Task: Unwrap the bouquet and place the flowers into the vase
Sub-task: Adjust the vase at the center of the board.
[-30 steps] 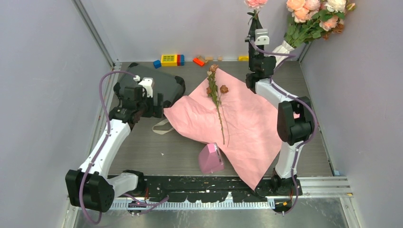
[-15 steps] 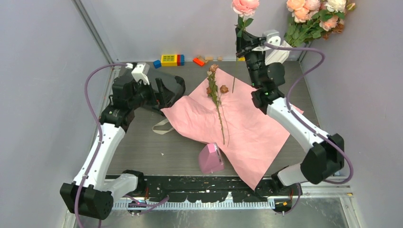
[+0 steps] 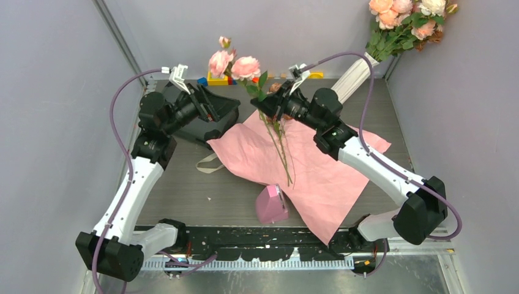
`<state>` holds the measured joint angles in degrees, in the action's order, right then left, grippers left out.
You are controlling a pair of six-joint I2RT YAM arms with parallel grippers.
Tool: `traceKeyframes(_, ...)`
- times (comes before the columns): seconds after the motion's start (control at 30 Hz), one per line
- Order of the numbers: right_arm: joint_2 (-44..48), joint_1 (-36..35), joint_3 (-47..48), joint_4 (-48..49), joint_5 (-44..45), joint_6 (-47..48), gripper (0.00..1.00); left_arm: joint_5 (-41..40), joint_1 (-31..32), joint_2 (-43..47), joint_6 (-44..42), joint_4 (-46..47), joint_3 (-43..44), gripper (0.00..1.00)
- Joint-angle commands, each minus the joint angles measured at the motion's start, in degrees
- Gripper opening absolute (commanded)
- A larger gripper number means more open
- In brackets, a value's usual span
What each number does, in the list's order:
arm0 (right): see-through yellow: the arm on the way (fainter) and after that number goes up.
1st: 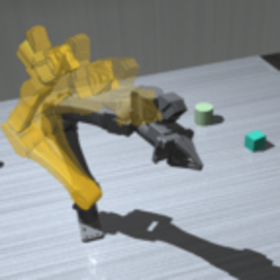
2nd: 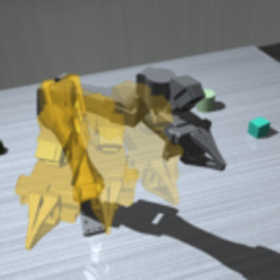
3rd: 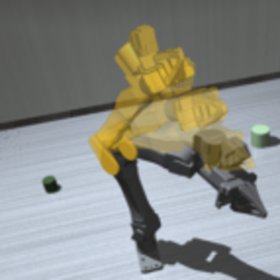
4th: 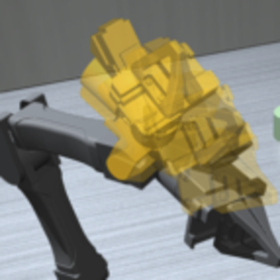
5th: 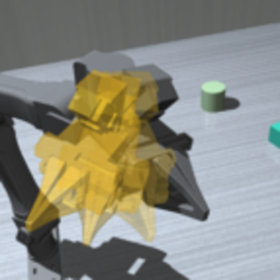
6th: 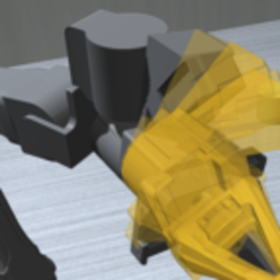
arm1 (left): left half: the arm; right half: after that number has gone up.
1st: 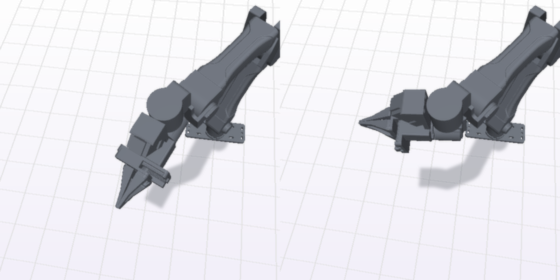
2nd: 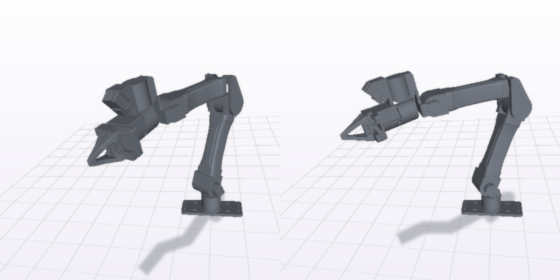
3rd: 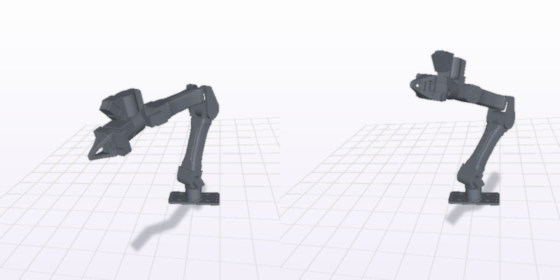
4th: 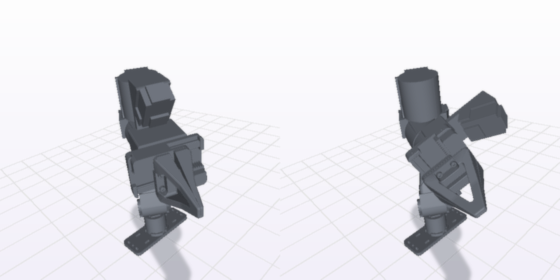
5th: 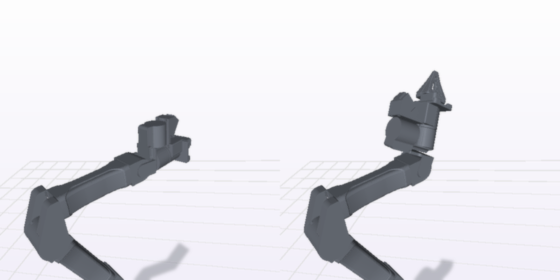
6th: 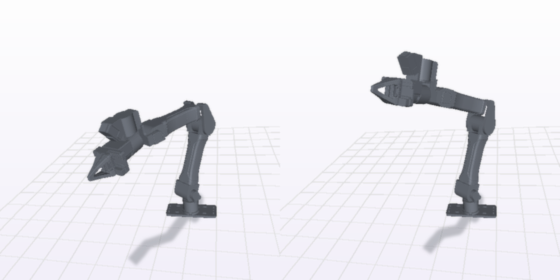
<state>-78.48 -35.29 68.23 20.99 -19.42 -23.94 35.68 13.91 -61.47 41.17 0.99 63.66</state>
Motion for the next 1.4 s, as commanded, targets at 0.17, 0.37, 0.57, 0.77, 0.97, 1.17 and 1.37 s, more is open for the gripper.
traceKeyframes(0.17,0.6,-3.2,-2.7,-1.1,-7.1,-5.1,0.00,2.3,0.4,-3.1,12.5,14.6,0.2,0.94)
traceKeyframes(0.37,-0.8,-4.3,-1.9,-1.5,-6.1,-4.4,0.00,2.4,3.0,-5.2,13.1,14.9,0.2,0.94)
traceKeyframes(0.57,-1.4,-5.3,-1.4,-2.5,-4.7,-2.6,0.00,0.5,5.1,-6.3,12.2,12.9,0.5,0.80)
traceKeyframes(0.77,-1.0,-5.7,-1.6,-4.1,-1.2,-0.4,0.00,-0.7,6.3,-6.8,10.8,10.0,0.7,0.41)
traceKeyframes(0.97,-0.6,-5.8,-1.7,-5.6,1.3,0.6,0.02,-1.3,6.5,-8.0,11.0,10.3,0.7,0.01)
traceKeyframes(1.17,2.6,-5.8,-0.8,-14.6,14.0,3.8,0.48,-3.2,6.2,-9.4,7.9,7.2,3.5,0.00)
traceKeyframes(1.37,6.3,-2.3,3.4,-28.8,27.4,6.1,0.84,-12.3,5.2,-12.4,-0.8,-5.2,11.6,0.00)
